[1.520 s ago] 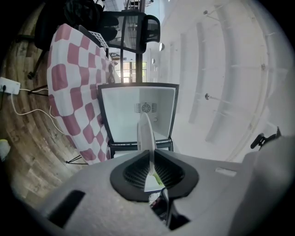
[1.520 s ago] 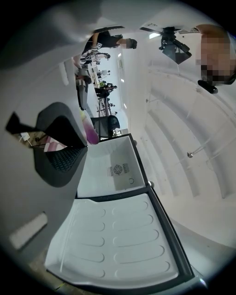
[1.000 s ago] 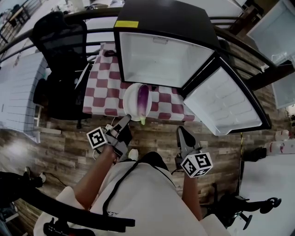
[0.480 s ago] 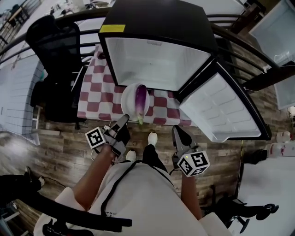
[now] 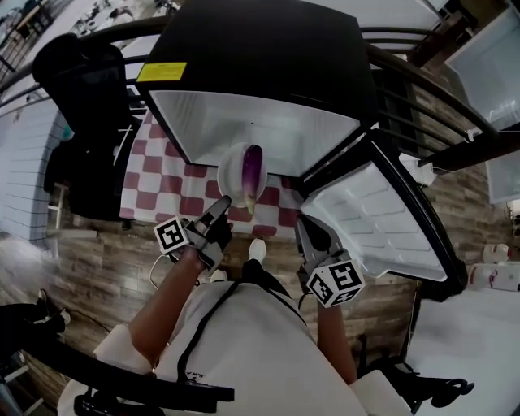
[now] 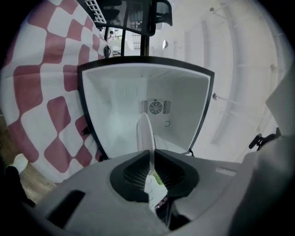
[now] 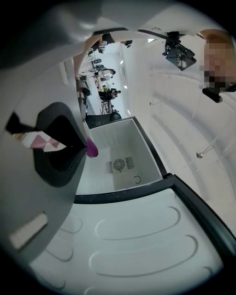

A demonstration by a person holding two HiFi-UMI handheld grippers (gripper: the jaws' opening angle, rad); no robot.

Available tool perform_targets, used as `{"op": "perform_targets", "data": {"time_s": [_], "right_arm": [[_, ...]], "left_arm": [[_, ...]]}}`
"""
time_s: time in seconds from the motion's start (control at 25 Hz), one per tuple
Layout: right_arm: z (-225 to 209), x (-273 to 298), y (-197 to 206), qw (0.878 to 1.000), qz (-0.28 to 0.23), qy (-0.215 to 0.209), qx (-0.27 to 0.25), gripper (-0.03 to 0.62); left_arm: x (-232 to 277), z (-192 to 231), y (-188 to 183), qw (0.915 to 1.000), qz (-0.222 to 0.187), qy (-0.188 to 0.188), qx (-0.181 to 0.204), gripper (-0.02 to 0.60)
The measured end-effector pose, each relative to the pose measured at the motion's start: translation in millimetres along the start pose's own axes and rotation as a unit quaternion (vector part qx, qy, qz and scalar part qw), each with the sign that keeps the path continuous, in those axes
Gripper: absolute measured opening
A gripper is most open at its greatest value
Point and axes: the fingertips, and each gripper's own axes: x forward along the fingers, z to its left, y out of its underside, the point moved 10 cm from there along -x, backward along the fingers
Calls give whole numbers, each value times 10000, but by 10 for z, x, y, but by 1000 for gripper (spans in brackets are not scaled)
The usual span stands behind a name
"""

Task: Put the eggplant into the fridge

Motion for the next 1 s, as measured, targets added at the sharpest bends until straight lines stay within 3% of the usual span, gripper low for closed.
{"op": "perform_targets", "data": {"time_s": [0.44,1.0], "right_arm": [[-377,336,-132,9983,292,-505,-56,6],[-549,507,-129,9959,597,-663,-167,6]], "left_arm": [[796,340,-89,10000,12,48,-9,38],[1172,777,-136,9998,-61,22,-200,38]]}}
